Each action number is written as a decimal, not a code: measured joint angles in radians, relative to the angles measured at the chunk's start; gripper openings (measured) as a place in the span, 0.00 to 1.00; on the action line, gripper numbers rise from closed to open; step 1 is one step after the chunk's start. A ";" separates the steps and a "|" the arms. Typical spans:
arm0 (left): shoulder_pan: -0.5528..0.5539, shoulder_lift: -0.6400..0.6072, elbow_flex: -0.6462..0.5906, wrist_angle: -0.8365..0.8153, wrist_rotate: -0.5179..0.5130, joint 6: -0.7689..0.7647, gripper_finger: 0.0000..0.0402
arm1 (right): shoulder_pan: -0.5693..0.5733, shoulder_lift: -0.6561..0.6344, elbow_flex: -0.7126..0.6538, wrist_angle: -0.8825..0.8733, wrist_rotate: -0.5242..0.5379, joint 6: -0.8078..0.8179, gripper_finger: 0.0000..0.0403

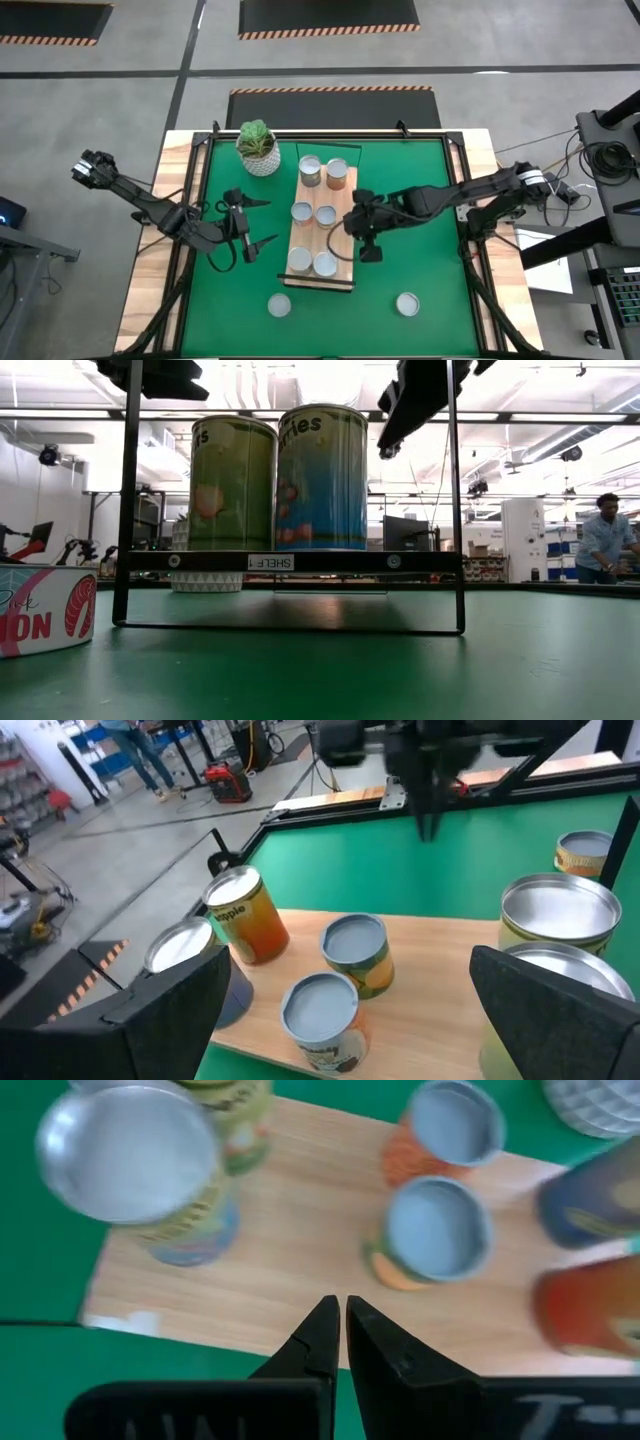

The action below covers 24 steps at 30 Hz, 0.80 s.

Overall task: Pick and place cans onto a shelf
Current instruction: Put the canned mushroom on the shelf

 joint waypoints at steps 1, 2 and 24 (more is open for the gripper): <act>0.000 0.000 0.000 -0.009 0.000 -0.020 0.98 | -0.017 -0.009 -0.001 -0.007 0.000 -0.014 0.03; 0.000 0.001 0.000 -0.023 0.000 -0.042 0.98 | -0.036 -0.022 -0.001 -0.011 0.001 -0.031 0.03; 0.015 0.005 0.000 -0.233 0.328 -0.484 0.42 | -0.206 -0.096 -0.002 0.098 -0.155 -0.168 0.03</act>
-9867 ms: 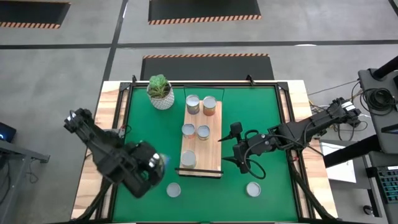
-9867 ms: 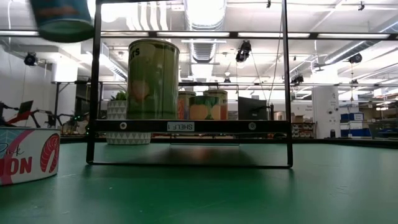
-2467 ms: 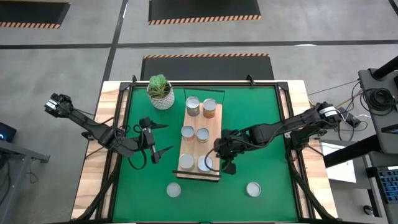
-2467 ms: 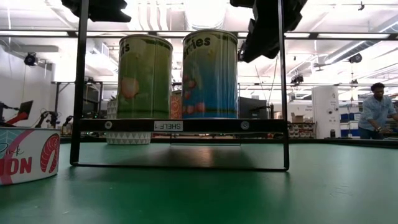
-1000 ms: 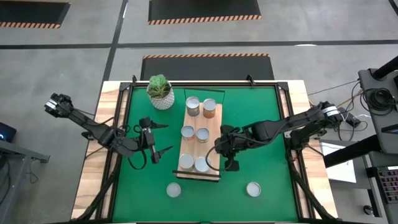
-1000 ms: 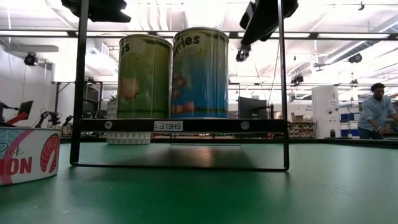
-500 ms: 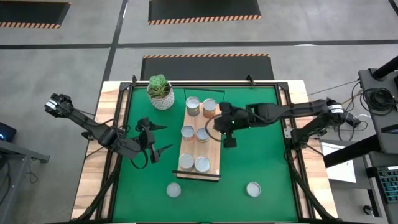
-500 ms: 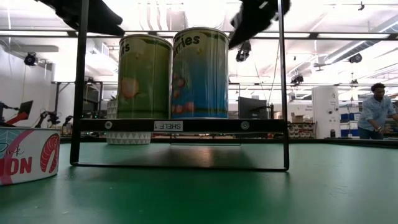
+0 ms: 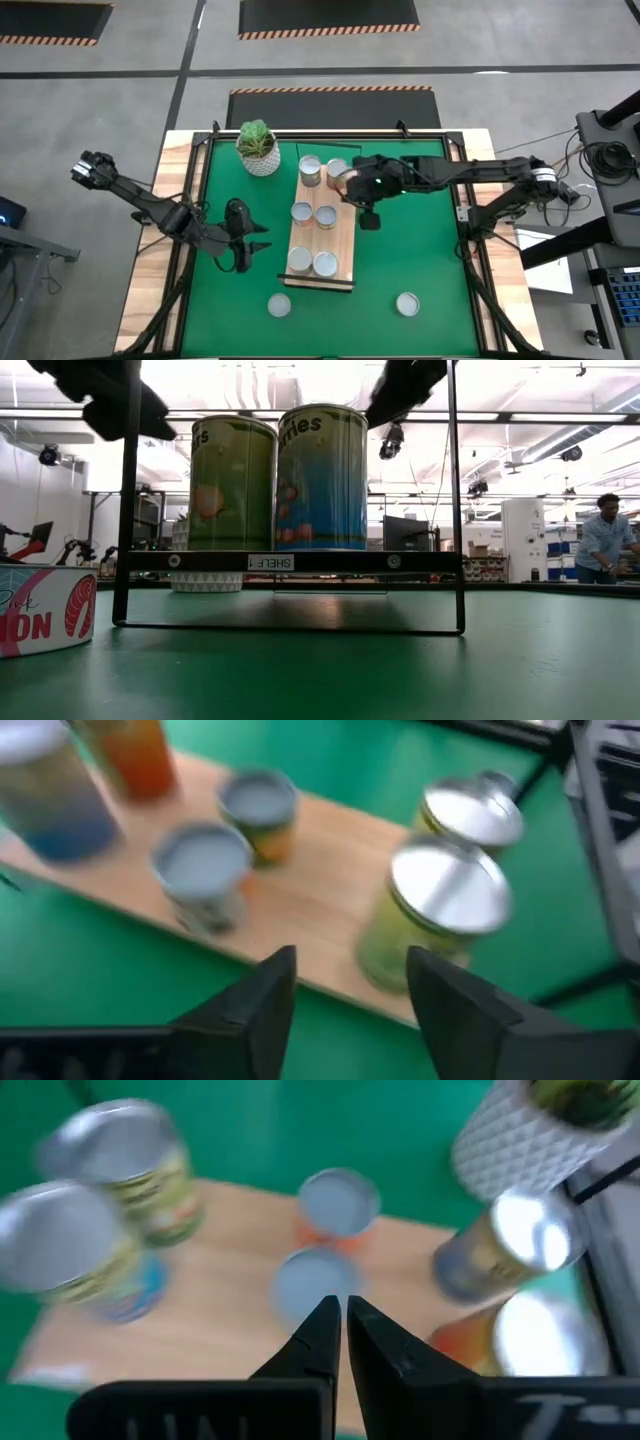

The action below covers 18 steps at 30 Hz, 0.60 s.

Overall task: Pick and place cans onto a shelf
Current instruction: Put the canned mushroom on the shelf

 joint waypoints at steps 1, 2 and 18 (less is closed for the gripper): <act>-0.001 0.003 0.000 -0.010 0.033 -0.033 0.40 | 0.015 -0.018 0.004 -0.040 -0.001 0.027 0.03; -0.001 0.006 0.000 -0.022 0.064 -0.071 0.38 | 0.033 -0.039 0.008 -0.073 -0.003 0.057 0.03; -0.206 0.316 0.206 -0.082 0.259 -0.826 0.33 | 0.358 -0.189 -0.076 -0.127 0.211 0.179 0.03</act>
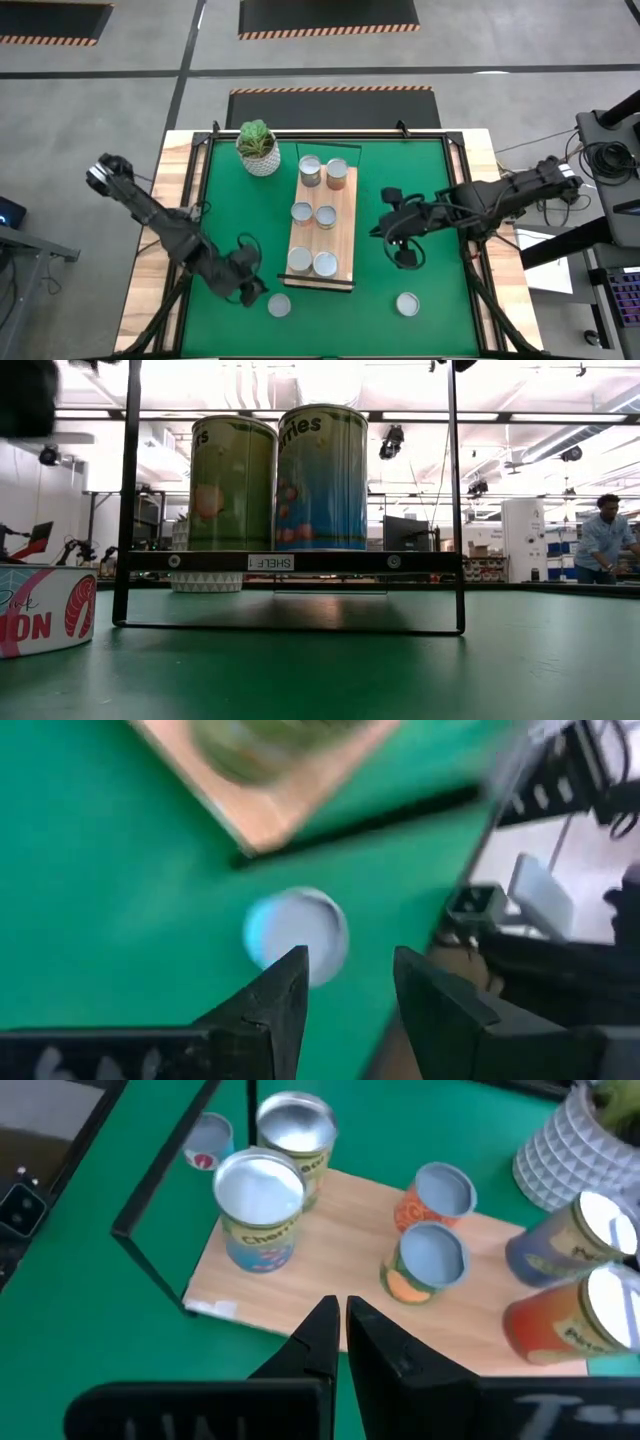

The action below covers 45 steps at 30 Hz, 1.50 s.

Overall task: Pick and place cans onto a shelf
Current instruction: Put the canned mushroom on the shelf

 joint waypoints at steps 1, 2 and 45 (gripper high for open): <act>-0.021 0.039 0.051 -0.025 -0.002 -0.005 0.33 | 0.008 0.005 -0.002 0.007 0.004 -0.009 0.03; -0.043 0.081 0.105 -0.058 -0.011 -0.005 0.33 | 0.014 0.009 -0.005 0.013 0.005 -0.016 0.03; -0.217 0.565 0.666 -0.645 -0.383 0.531 0.00 | 0.493 0.020 -0.233 0.015 0.236 0.650 0.03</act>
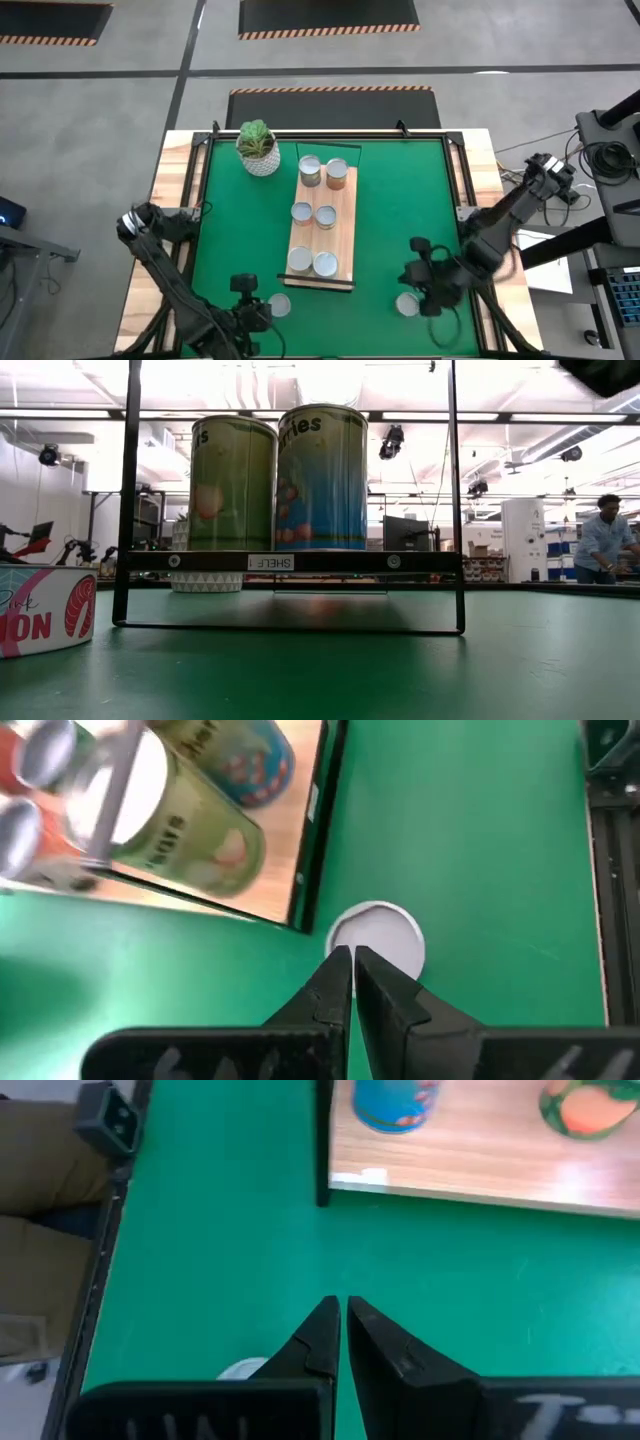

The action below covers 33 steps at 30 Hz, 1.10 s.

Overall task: Pick and place cans onto a shelf
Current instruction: Put the canned mushroom on the shelf

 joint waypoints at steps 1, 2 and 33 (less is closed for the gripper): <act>-0.002 -0.014 -0.010 0.003 -0.018 0.009 0.00 | 0.040 0.000 -0.005 0.001 0.040 0.028 0.03; -0.004 -0.028 -0.023 0.006 -0.036 0.013 0.00 | 0.076 0.000 -0.009 0.004 0.071 0.062 0.03; 0.107 -0.277 -0.426 0.350 -0.363 0.295 0.00 | 0.126 0.170 -0.047 0.025 -0.113 0.367 0.81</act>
